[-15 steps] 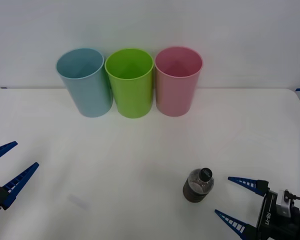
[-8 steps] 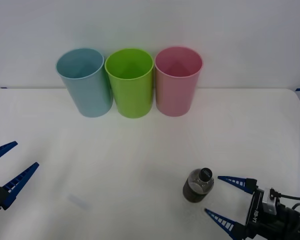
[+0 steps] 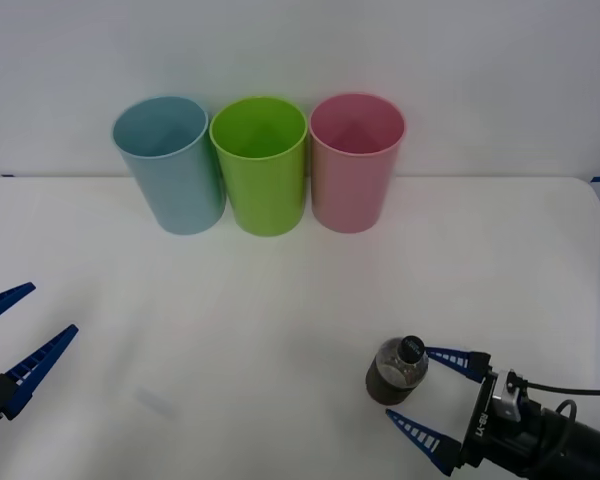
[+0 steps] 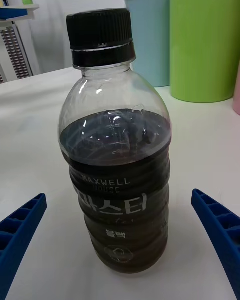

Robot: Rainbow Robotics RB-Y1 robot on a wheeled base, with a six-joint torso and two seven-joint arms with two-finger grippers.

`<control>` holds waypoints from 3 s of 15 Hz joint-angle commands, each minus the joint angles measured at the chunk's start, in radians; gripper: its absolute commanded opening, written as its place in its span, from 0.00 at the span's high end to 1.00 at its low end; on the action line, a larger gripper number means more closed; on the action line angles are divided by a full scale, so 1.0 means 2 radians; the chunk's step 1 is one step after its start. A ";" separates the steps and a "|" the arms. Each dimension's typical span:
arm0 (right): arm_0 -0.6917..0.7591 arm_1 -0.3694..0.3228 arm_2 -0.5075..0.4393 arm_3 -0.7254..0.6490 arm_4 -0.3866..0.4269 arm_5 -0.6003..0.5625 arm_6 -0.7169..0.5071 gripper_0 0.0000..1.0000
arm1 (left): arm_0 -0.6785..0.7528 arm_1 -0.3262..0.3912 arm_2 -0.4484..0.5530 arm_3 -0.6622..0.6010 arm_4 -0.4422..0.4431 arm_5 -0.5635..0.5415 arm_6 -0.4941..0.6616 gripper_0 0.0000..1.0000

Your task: Grasp the object on the table and drop it into the matching bin: aluminum can to the light blue bin, PET bottle to the pink bin.

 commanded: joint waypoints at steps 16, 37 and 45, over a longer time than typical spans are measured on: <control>-0.016 0.036 0.034 0.000 0.000 0.044 0.022 0.00 | 0.000 0.000 0.000 0.000 0.000 0.000 0.000 0.00; -0.018 0.035 0.029 0.000 -0.009 0.044 0.025 1.00 | 0.000 0.000 0.000 0.000 0.000 0.000 0.000 0.00; -0.021 0.019 0.013 -0.048 -0.012 0.044 0.001 1.00 | 0.000 0.000 0.000 0.000 0.000 0.000 0.000 0.00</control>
